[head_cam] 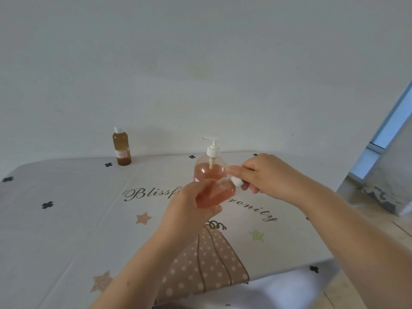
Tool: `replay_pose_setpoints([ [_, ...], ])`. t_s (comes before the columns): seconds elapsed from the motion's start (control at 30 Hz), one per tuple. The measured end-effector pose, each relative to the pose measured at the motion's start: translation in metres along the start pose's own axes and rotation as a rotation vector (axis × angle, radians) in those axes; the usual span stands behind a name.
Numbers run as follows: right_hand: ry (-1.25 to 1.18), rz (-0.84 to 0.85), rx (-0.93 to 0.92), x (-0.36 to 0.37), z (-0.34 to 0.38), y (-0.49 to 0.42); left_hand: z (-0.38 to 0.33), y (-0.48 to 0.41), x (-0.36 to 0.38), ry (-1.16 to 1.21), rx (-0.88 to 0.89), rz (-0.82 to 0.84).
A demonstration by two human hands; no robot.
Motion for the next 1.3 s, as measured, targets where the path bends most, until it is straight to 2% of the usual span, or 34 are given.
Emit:
replay_pose_setpoints([
  [0.1,-0.048,0.049,-0.021,-0.002,0.001,0.004,0.004,-0.002,-0.001,0.004,-0.018,-0.015],
  [0.2,-0.105,0.117,-0.128,-0.001,0.004,0.006,0.008,-0.005,-0.005,-0.006,-0.039,-0.053],
  [0.33,-0.008,0.052,-0.070,0.006,0.004,0.006,0.004,0.001,-0.004,-0.018,0.015,-0.067],
  [0.43,-0.034,0.036,-0.010,0.007,0.001,0.007,0.003,0.004,-0.003,-0.046,0.033,-0.065],
  [0.53,-0.101,0.088,-0.072,0.007,0.001,0.006,0.005,0.001,-0.006,-0.066,0.024,-0.087],
  [0.67,-0.102,0.060,-0.137,0.006,0.008,0.005,0.003,-0.001,-0.009,-0.085,0.053,-0.123],
  [0.77,-0.023,0.022,-0.053,0.010,0.010,0.005,0.003,0.002,-0.009,-0.102,0.075,-0.125],
  [0.83,-0.063,0.015,0.001,0.013,0.007,0.006,0.003,0.004,-0.009,-0.105,0.094,-0.117],
  [1.07,-0.200,0.093,-0.186,0.001,0.016,0.008,0.003,0.000,-0.021,-0.172,0.086,-0.138],
  [1.3,-0.119,0.032,-0.099,0.009,0.017,0.006,0.000,0.000,-0.025,-0.217,0.136,-0.119],
])
Point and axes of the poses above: each hand's wrist, its own y-axis away from the middle knuckle, its own x-axis out of the palm, z = x × y, the point moved 6 cm from there along -y, towards the middle knuckle, and after that the axes turned 11 degrees about y, right-handed, at the moved point
